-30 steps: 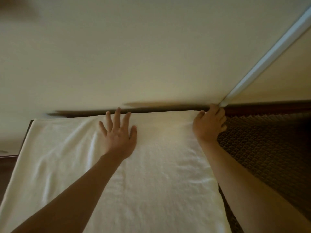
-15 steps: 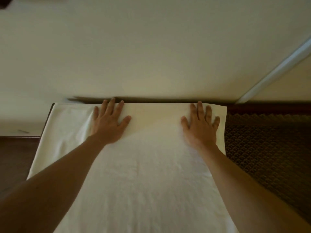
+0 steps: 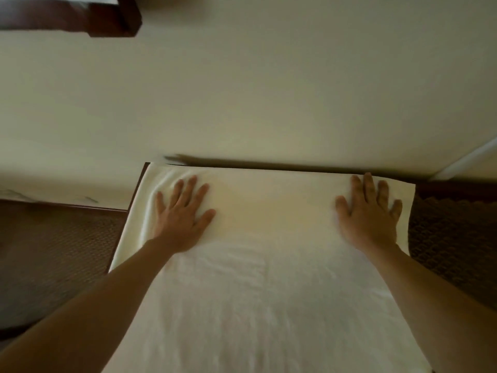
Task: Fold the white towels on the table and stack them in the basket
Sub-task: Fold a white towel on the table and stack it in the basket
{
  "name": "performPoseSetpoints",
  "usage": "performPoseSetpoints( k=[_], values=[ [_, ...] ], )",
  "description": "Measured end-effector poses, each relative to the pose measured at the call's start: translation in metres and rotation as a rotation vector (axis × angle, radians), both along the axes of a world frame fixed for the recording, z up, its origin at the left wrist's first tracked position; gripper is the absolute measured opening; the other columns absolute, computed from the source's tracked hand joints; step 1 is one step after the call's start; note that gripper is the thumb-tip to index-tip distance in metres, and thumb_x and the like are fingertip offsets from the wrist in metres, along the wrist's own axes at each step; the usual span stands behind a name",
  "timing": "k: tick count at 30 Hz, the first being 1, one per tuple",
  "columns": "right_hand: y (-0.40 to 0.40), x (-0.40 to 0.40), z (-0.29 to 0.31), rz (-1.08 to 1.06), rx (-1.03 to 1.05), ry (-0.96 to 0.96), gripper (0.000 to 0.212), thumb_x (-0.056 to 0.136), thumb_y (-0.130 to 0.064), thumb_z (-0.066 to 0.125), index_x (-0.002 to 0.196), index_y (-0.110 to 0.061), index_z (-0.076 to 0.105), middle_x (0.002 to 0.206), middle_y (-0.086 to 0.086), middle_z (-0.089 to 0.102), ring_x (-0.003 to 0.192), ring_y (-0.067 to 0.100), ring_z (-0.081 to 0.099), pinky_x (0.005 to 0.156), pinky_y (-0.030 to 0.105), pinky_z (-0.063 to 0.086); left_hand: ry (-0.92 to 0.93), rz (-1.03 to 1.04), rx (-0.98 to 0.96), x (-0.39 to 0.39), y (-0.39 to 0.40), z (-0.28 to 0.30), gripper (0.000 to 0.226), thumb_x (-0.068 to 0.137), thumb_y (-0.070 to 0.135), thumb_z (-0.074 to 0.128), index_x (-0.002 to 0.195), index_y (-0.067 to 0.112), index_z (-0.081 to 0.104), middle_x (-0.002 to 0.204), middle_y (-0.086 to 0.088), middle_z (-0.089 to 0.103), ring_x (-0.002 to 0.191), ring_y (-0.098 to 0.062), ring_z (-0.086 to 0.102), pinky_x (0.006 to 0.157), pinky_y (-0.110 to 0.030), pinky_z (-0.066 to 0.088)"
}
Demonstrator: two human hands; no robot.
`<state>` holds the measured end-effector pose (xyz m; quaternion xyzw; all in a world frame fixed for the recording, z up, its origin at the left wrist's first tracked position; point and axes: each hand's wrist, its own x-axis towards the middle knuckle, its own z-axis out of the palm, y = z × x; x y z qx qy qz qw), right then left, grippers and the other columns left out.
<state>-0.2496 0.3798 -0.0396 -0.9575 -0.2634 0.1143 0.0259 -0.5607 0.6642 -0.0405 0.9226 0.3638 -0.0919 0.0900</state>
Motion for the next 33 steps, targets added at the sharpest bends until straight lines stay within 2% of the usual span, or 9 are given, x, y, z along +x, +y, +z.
performPoseSetpoints(
  k=[4,7,10,13,18,25,27,30,33],
  values=[
    [0.003,-0.001,0.0,0.0,-0.04,0.016,0.071,0.101,-0.062,0.013,0.163,-0.031,0.001,0.172,-0.005,-0.008,0.158,0.027,-0.007,0.123,0.064,0.001,0.005,0.254,-0.012,-0.026,0.07,0.001,0.075,0.094,0.078,0.017,0.16,0.047,0.003,0.171,0.012,-0.011,0.158,-0.024,-0.001,0.121,-0.064,0.007],
    [0.01,0.0,0.007,-0.033,-0.112,0.01,0.07,0.1,-0.063,0.004,0.163,-0.032,-0.003,0.171,-0.004,-0.013,0.157,0.029,-0.011,0.12,0.068,-0.006,-0.137,0.413,-0.125,-0.034,0.096,0.001,0.073,0.095,0.075,0.026,0.159,0.044,0.011,0.171,-0.001,0.007,0.149,-0.04,0.027,0.119,-0.06,0.027],
    [0.025,-0.026,0.016,-0.148,-0.156,-0.028,0.067,0.104,-0.055,0.007,0.164,-0.026,0.0,0.171,0.002,-0.014,0.156,0.036,-0.013,0.118,0.072,-0.008,-0.283,0.437,-0.158,-0.034,0.098,-0.004,0.067,0.1,0.065,0.037,0.16,0.039,0.019,0.164,-0.007,0.026,0.138,-0.043,0.042,0.113,-0.052,0.037],
    [0.049,-0.095,0.025,-0.208,-0.08,0.002,0.064,0.106,-0.05,0.015,0.164,-0.024,0.006,0.172,0.004,-0.007,0.157,0.037,-0.01,0.119,0.071,-0.003,-0.427,0.488,-0.224,-0.034,0.096,-0.002,0.066,0.101,0.056,0.045,0.16,0.035,0.024,0.157,-0.009,0.039,0.135,-0.038,0.047,0.109,-0.047,0.04],
    [0.107,-0.281,0.01,-0.087,0.015,0.067,0.068,0.105,-0.052,0.019,0.165,-0.023,0.003,0.172,0.008,-0.008,0.157,0.037,-0.01,0.121,0.068,-0.004,-0.511,0.498,-0.423,-0.053,0.108,0.01,0.064,0.097,0.047,0.062,0.153,0.024,0.041,0.144,-0.014,0.051,0.128,-0.036,0.053,0.105,-0.045,0.044],
    [0.195,-0.476,0.016,0.073,0.167,0.136,0.077,0.098,-0.054,0.034,0.161,-0.011,0.027,0.17,0.016,0.011,0.156,0.04,0.005,0.119,0.071,0.01,-0.324,0.51,-0.405,-0.072,0.128,0.022,0.06,0.087,0.056,0.071,0.128,0.014,0.059,0.132,-0.011,0.052,0.112,-0.034,0.06,0.097,-0.04,0.05],
    [0.202,-0.496,0.029,0.075,0.155,0.128,0.075,0.096,-0.057,0.038,0.155,-0.011,0.038,0.166,0.017,0.026,0.154,0.04,0.021,0.116,0.07,0.025,-0.28,0.526,-0.461,-0.068,0.135,0.024,0.063,0.086,0.057,0.071,0.127,0.01,0.062,0.131,-0.012,0.057,0.109,-0.033,0.062,0.092,-0.04,0.053],
    [0.204,-0.507,0.043,0.025,0.152,0.038,0.063,0.085,-0.064,0.056,0.122,-0.013,0.057,0.124,0.012,0.058,0.11,0.035,0.057,0.082,0.051,0.05,-0.276,0.522,-0.505,-0.064,0.136,0.031,0.057,0.091,0.051,0.069,0.126,0.007,0.061,0.125,-0.014,0.063,0.101,-0.032,0.064,0.077,-0.037,0.05],
    [0.207,-0.509,0.053,-0.045,0.126,0.054,0.056,0.076,-0.061,0.073,0.102,-0.014,0.057,0.094,0.005,0.058,0.081,0.025,0.057,0.062,0.039,0.049,-0.334,0.503,-0.537,-0.062,0.13,0.04,0.048,0.097,0.042,0.065,0.128,0.006,0.056,0.127,-0.014,0.062,0.111,-0.034,0.062,0.08,-0.035,0.046]
  ],
)
